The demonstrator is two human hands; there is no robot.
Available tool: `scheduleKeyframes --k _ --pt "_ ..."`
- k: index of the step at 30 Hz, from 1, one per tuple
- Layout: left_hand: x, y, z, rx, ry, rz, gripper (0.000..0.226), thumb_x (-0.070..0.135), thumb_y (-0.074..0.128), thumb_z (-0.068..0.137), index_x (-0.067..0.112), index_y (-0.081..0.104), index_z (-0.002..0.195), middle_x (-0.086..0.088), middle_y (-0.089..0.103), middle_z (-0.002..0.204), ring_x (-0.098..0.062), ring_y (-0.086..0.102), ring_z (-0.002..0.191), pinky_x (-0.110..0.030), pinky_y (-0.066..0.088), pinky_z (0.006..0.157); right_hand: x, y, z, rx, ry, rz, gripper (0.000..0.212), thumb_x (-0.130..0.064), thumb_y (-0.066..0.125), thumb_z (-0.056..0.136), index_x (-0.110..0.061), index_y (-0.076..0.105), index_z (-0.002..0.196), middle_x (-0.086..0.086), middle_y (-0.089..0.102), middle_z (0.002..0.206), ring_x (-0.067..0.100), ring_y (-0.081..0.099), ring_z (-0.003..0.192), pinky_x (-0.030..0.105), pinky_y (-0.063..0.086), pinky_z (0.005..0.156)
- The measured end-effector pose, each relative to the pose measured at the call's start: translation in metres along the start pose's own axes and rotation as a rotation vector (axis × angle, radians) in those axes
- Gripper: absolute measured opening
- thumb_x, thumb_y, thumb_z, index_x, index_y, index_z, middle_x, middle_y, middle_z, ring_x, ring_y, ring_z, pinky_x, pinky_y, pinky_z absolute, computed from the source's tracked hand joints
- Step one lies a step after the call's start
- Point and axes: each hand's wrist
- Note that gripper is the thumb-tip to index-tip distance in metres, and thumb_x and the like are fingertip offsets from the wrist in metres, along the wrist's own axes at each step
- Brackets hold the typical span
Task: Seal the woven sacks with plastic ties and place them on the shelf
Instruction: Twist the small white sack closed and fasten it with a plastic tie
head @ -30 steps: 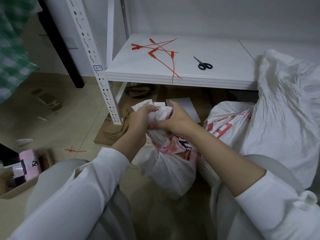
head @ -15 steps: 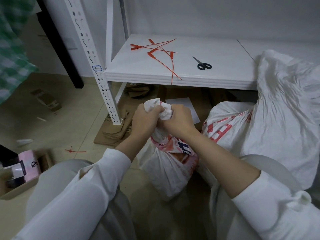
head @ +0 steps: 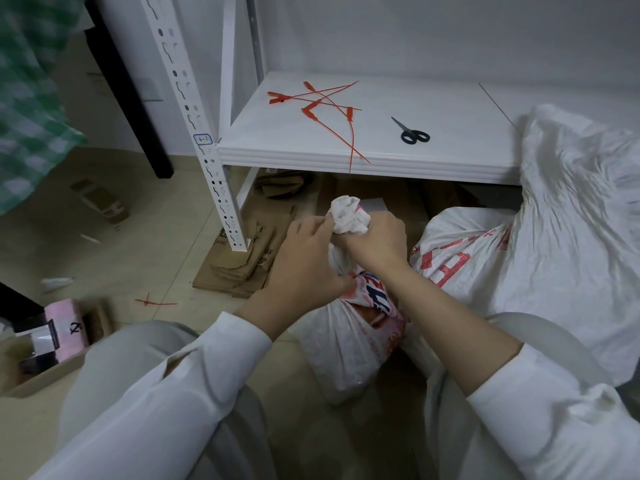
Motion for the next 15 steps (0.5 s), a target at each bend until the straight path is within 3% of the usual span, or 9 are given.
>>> scheduleKeyframes --k 3,8,12,15 --pt "0.003 0.01 -0.003 -0.01 -0.022 0.17 0.106 0.055 0.073 0.07 0.015 0.018 0.152 -0.006 0.034 0.134 -0.022 0.031 0.123 -0.028 0.036 0.1 0.0 0.0 -0.002 0.037 0.001 0.027 0.036 -0.052 0.058 0.089 -0.022 0.052 0.071 -0.008 0.046 0.065 0.009 0.047 0.06 0.019 0.036 0.056" --pt "0.002 0.023 -0.002 -0.055 -0.075 -0.05 0.124 0.042 0.083 0.066 0.015 0.0 0.154 -0.007 0.029 0.127 -0.02 0.034 0.117 -0.03 0.046 0.094 0.001 0.003 -0.001 0.046 0.012 0.13 0.035 -0.049 0.062 0.087 -0.02 0.058 0.068 -0.002 0.058 0.069 0.012 0.057 0.065 0.022 0.044 0.058" --pt "-0.007 0.037 0.001 -0.031 -0.151 -0.147 0.129 0.037 0.087 0.06 0.014 0.0 0.153 -0.008 0.03 0.129 -0.022 0.036 0.121 -0.036 0.045 0.1 -0.002 0.006 -0.009 -0.019 -0.013 0.194 0.033 -0.039 0.065 0.086 -0.007 0.071 0.076 0.009 0.069 0.074 0.021 0.066 0.07 0.034 0.055 0.068" --pt "-0.015 0.047 0.006 0.048 -0.221 -0.176 0.105 0.039 0.085 0.059 0.01 0.027 0.142 -0.006 0.04 0.119 -0.019 0.041 0.11 -0.032 0.05 0.088 -0.008 0.005 -0.019 -0.091 -0.038 0.26 0.034 -0.026 0.058 0.087 0.0 0.065 0.067 0.017 0.065 0.069 0.028 0.064 0.068 0.039 0.054 0.07"
Point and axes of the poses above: each hand's wrist, its own z-axis towards the middle knuckle, its own y-axis out of the palm, x = y × z
